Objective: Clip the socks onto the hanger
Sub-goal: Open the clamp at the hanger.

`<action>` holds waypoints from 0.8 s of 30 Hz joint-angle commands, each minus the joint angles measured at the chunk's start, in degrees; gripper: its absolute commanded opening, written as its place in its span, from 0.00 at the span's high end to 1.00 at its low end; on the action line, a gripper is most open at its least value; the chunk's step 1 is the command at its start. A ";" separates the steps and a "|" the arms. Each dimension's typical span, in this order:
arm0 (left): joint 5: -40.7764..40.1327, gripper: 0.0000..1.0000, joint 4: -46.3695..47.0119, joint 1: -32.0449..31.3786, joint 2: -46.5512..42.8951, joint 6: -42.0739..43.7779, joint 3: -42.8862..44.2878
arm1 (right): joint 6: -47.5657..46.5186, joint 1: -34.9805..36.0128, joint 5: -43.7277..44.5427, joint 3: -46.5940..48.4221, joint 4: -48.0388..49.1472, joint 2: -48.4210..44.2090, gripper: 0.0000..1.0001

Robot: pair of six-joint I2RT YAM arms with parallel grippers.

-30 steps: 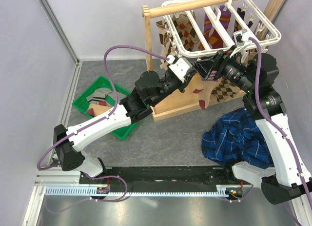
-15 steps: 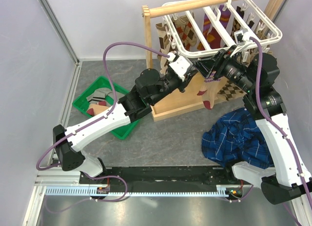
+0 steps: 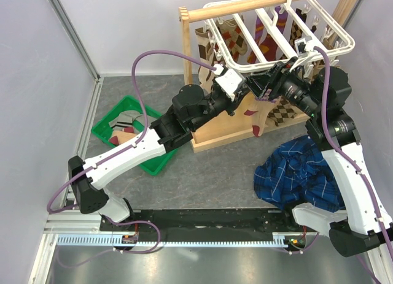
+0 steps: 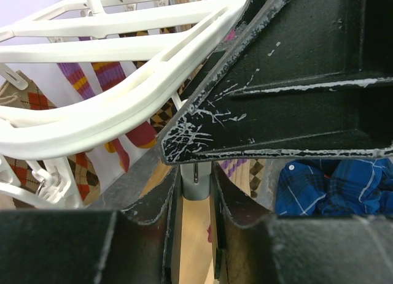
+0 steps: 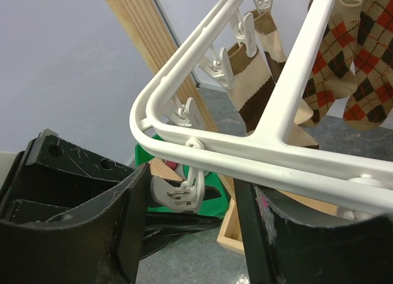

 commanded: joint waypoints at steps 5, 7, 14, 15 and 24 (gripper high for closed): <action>1.22 0.98 -3.16 -1.22 0.93 -2.17 2.83 | 0.07 1.27 1.10 0.29 3.67 0.46 0.40; 0.96 0.98 -3.25 -1.22 0.93 -2.17 2.92 | -0.19 1.44 1.10 0.12 3.41 0.46 0.44; -0.45 0.73 -3.86 -1.31 0.06 -3.31 2.48 | -0.98 1.62 1.98 0.11 2.17 0.02 0.78; -0.97 0.69 -3.86 -1.22 -0.29 -3.40 2.31 | -0.89 1.62 2.15 0.20 2.09 0.02 0.80; -3.96 0.36 -3.77 -1.22 -2.23 -5.69 0.29 | -0.45 1.71 2.50 0.12 2.00 -0.33 0.95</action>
